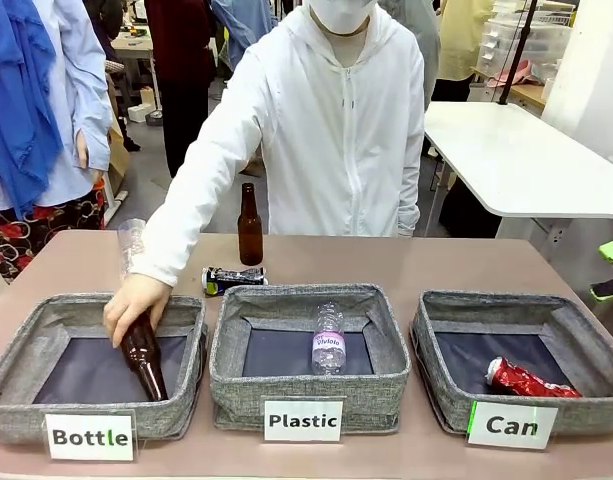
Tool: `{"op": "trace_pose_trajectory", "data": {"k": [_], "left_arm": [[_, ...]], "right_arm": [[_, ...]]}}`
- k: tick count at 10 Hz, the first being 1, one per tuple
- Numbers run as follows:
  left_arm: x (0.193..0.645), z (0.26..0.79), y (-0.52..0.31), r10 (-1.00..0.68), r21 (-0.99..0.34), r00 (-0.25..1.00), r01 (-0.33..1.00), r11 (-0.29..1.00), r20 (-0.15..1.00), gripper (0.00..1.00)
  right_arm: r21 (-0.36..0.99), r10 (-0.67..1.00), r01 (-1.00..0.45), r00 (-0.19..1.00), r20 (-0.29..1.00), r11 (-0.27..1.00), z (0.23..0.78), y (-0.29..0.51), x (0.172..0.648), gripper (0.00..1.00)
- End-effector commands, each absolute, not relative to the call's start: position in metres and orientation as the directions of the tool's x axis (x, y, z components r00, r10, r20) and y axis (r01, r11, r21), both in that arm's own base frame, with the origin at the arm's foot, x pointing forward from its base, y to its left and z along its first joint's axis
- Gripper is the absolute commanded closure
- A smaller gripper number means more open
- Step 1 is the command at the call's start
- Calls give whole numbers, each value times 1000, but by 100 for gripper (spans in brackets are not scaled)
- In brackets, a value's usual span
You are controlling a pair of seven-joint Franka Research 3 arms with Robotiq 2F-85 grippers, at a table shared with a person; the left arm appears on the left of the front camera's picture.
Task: Sort the can waste into the basket.
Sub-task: Pick up the can waste from the table and place it in the right Fabric basket.
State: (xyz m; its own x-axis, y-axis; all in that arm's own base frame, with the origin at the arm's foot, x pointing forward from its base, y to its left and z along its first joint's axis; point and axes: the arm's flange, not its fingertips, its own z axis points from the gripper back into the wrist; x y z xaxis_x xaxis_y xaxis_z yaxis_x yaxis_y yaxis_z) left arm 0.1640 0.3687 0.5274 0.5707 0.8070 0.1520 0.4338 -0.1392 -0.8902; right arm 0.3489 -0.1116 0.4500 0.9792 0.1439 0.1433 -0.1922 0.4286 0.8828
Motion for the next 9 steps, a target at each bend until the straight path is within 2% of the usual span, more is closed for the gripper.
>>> {"op": "trace_pose_trajectory", "data": {"k": [1, 2, 5, 7, 9], "left_arm": [[169, 529, 381, 817, -883, 546, 458, -105, 186, 0], [167, 526, 379, 816, -893, 550, 438, -101, 177, 0], [201, 526, 337, 777, -922, 590, 385, -30, 221, 0], [220, 523, 299, 709, -937, 671, 347, -42, 217, 0], [266, 498, 230, 580, -969, 788, 247, 8, 206, 0]], "right_arm": [[876, 146, -211, 976, 163, 434, 448, -111, 347, 0], [876, 146, -211, 976, 163, 434, 448, -111, 347, 0], [876, 146, -211, 976, 163, 434, 448, -111, 347, 0], [876, 146, -211, 976, 163, 434, 448, -111, 347, 0], [876, 146, -211, 976, 163, 434, 448, -111, 347, 0]]}}
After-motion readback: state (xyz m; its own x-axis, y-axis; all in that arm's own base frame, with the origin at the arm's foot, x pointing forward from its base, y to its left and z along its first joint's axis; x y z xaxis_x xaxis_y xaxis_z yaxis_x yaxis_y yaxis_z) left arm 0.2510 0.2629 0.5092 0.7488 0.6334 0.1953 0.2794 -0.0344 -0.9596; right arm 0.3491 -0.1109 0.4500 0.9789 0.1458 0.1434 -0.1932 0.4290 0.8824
